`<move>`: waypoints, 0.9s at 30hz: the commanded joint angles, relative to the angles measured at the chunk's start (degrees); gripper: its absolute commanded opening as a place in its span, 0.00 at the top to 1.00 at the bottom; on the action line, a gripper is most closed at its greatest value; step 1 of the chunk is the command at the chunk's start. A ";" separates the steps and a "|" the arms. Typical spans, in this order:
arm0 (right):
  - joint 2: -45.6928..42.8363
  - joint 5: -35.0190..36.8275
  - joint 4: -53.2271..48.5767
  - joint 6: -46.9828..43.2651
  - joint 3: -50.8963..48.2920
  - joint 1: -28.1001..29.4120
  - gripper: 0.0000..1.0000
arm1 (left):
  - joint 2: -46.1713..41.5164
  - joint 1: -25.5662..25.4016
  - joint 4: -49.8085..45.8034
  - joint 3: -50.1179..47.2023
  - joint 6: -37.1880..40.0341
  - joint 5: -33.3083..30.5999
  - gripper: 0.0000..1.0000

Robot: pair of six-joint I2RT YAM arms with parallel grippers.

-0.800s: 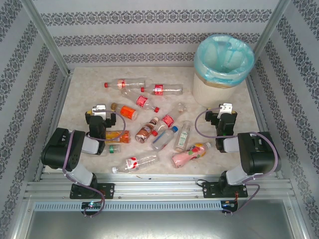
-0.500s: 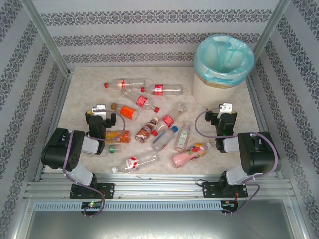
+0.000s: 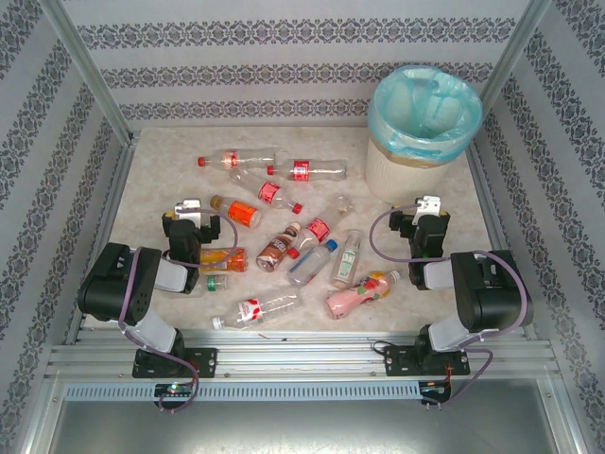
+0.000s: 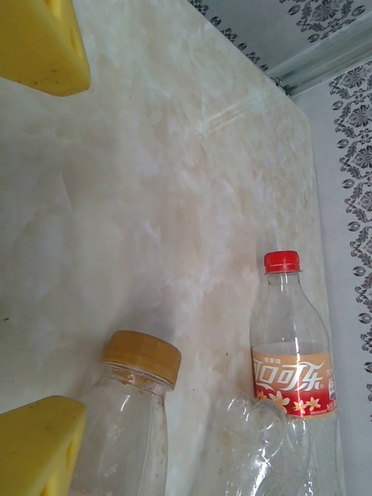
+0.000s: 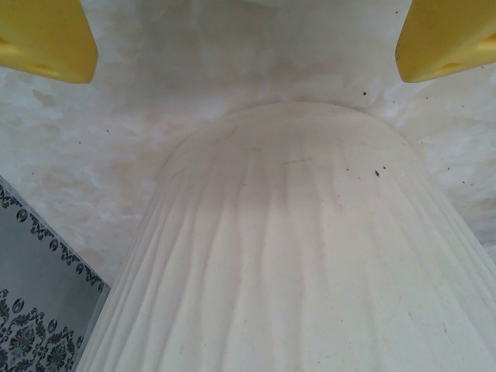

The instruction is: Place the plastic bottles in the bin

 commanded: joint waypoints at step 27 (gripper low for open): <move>-40.08 -2.87 -44.63 3.36 5.51 6.31 0.12 | -34.29 -2.00 -38.67 9.39 -13.57 2.95 0.04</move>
